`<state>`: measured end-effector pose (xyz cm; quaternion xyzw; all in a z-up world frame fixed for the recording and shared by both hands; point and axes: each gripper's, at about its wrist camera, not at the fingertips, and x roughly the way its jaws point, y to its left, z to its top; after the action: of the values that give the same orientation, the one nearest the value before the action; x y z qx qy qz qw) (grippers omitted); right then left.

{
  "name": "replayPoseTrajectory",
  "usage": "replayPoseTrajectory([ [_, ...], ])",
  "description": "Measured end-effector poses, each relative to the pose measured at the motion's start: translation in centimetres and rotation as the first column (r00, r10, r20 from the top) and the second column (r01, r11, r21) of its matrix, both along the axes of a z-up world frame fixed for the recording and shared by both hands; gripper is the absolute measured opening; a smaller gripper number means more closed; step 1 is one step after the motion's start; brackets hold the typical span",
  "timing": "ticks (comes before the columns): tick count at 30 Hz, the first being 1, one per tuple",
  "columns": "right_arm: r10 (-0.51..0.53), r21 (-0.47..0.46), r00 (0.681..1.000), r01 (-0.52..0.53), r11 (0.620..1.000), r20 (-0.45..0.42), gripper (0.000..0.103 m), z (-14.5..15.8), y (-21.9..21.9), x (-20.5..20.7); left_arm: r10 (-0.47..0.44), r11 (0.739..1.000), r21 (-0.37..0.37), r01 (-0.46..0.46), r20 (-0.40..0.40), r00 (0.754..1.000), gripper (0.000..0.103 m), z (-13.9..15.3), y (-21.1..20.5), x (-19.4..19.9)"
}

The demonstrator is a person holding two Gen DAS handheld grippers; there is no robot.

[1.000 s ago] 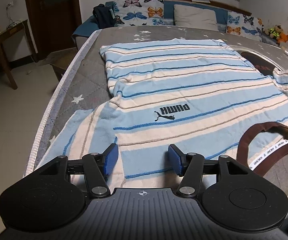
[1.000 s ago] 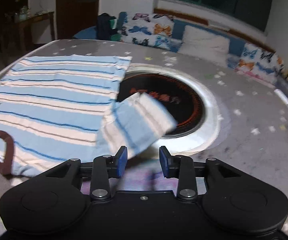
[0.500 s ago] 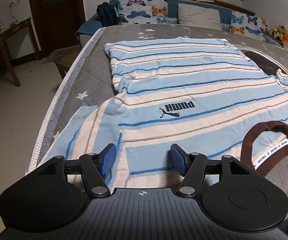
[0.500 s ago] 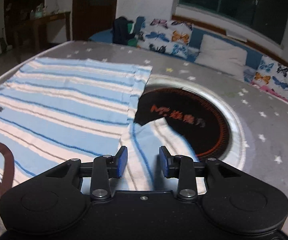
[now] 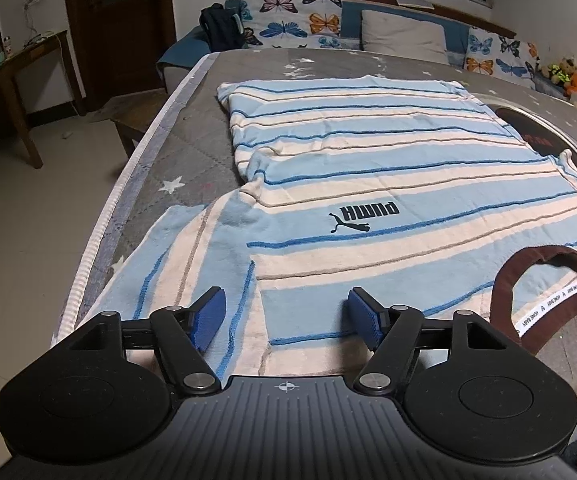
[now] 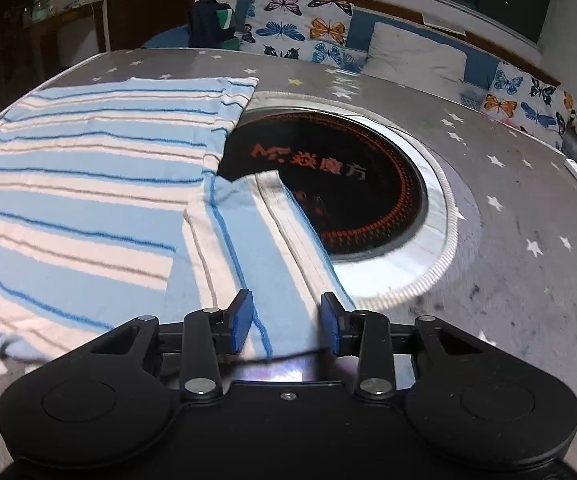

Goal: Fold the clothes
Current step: 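Lower the folded hem flap onto the shirt and open the right gripper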

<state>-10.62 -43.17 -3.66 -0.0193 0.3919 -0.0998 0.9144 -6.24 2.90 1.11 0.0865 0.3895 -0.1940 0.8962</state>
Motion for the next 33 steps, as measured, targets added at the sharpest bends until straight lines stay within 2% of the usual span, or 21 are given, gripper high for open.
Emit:
replayPoseTrajectory([
  [2,-0.009,0.006,1.000,0.009,1.000,0.000,0.044,0.2,-0.2,-0.4,0.007,1.000,0.006,-0.007,0.000,1.000,0.069,0.1,0.0,0.0],
  [6,-0.064,0.019,0.998,0.064,0.998,0.013,0.045,0.4,-1.6,-0.9,0.024,0.999,0.028,-0.024,0.011,1.000,0.069,0.3,0.6,-0.1],
  [11,-0.114,0.076,0.993,0.111,0.991,0.032,0.046,0.4,-3.3,-1.8,0.086,0.996,0.013,-0.086,-0.007,0.996,0.069,0.4,2.1,0.1],
  [15,-0.082,0.080,0.994,0.076,0.994,0.078,0.048,1.0,-2.5,-1.9,0.080,0.997,0.000,-0.080,-0.005,0.997,0.069,0.9,2.0,-0.2],
  [19,-0.018,0.072,0.996,0.012,0.997,0.083,0.054,1.1,-1.2,-1.6,0.045,0.999,0.029,-0.046,0.021,0.999,0.069,1.0,1.0,-0.8],
  [22,0.010,0.056,0.999,-0.013,0.998,0.053,0.055,0.3,-0.5,-1.0,0.052,0.998,0.038,-0.052,0.009,0.999,0.069,0.6,0.8,-0.7],
  [29,0.015,0.016,0.999,-0.016,1.000,0.036,0.060,0.2,-0.3,-1.1,0.062,0.997,0.053,-0.064,0.026,0.998,0.070,0.1,1.0,-0.8],
  [33,-0.022,0.053,0.998,0.019,0.998,0.055,0.062,0.4,-1.1,-1.5,0.086,0.995,0.052,-0.087,0.020,0.996,0.070,0.2,1.3,-0.5],
])
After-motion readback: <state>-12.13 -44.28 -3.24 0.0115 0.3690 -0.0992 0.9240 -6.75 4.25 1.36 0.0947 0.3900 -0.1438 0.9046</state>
